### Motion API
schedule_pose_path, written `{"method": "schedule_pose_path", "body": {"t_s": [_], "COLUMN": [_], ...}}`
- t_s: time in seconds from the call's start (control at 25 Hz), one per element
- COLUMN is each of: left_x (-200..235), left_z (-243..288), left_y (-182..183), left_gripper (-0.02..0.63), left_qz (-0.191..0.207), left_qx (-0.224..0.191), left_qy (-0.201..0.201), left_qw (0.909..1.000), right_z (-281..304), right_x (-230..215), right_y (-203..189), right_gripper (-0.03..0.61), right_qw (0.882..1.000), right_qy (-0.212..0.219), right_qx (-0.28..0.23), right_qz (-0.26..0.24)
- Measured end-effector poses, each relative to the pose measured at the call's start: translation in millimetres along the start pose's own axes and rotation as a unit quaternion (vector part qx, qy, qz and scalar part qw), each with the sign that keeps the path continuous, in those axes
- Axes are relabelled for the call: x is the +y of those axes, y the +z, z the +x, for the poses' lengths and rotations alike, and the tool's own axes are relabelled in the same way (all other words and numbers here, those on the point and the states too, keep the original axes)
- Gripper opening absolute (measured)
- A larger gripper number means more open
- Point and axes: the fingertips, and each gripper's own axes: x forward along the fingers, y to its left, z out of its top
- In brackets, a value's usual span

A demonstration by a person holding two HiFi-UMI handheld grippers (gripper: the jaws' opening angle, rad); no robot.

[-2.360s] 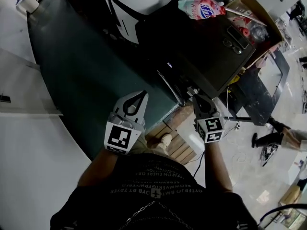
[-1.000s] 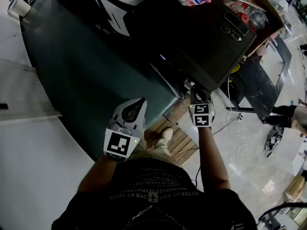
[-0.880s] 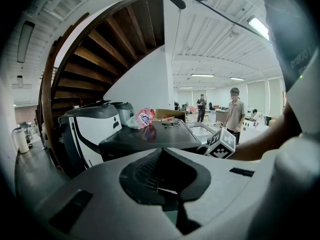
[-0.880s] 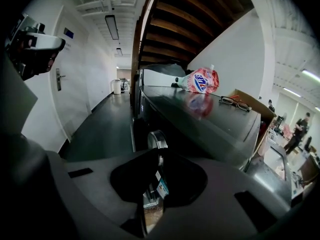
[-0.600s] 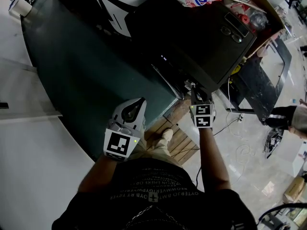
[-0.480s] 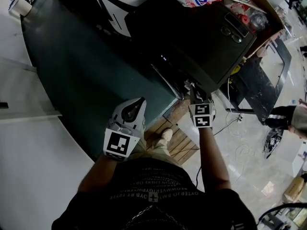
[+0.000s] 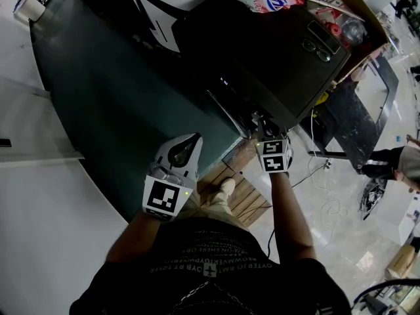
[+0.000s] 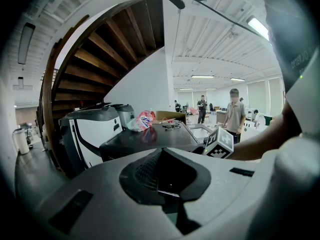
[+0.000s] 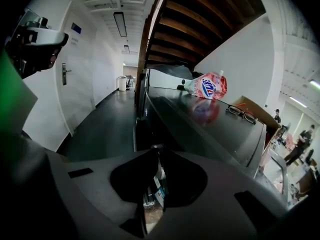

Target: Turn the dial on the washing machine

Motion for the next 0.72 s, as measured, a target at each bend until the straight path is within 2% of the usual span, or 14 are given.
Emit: {"method": "schedule_pose_path", "body": {"t_s": [0.4, 0.56, 0.72], "left_x": [-3, -3, -3], "left_z": [-4, -7, -10], "left_y": [1, -2, -2], "left_gripper": [0.005, 0.005, 0.005], "left_qz": [-0.006, 0.01, -0.001], "left_qx": [-0.003, -0.001, 0.002], "left_qy": [0.0, -0.001, 0.004], "left_qw": [1.0, 0.9999, 1.0], "right_z": [-4, -6, -8], "right_x": [-4, -2, 4], "right_y": [-14, -7, 9], "right_gripper": [0.031, 0.034, 0.034], "right_qw": [1.0, 1.0, 1.0], "right_qy": [-0.002, -0.001, 0.003], "right_qx": [0.01, 0.005, -0.013], "right_qz": [0.022, 0.016, 0.003]}}
